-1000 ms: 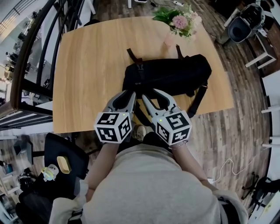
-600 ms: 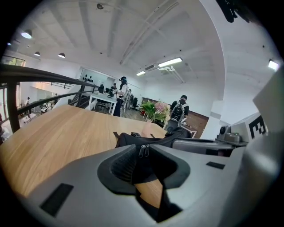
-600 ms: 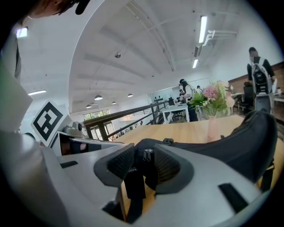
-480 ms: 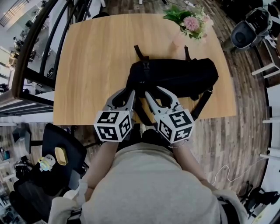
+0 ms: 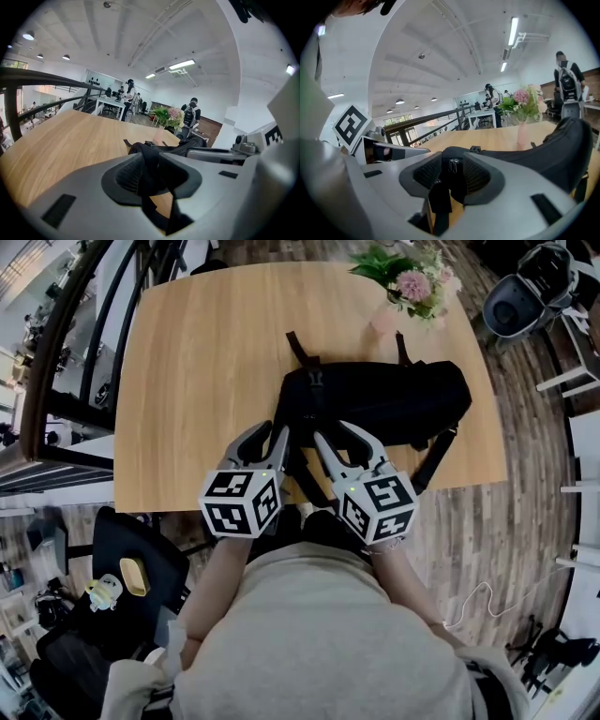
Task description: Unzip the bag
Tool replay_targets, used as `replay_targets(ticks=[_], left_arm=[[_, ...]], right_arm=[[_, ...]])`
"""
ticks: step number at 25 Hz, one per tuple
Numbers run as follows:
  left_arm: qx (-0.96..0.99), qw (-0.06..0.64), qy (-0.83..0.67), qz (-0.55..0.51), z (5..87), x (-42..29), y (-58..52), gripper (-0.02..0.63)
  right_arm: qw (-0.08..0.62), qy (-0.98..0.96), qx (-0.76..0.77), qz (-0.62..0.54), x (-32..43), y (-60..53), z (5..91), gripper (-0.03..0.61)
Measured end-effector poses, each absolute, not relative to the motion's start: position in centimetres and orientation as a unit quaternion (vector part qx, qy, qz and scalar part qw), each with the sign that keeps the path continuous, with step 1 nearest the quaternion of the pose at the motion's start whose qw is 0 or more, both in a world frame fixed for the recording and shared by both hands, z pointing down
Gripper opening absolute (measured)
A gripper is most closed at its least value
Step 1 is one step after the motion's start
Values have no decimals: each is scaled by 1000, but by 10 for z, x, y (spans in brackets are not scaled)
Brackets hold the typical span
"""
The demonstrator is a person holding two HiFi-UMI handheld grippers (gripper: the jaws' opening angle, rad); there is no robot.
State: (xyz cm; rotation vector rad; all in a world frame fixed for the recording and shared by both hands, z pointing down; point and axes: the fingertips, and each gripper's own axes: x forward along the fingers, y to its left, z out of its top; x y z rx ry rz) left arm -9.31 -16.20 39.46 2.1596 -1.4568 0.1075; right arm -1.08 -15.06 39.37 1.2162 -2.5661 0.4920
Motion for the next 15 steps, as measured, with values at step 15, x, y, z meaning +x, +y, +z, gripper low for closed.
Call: replay_targets(ticks=[15], left_arm=[[815,292,-499,47,404,-99,-174,143]], right_arm=[[154,-873,435,158,-16,-160,398,135]])
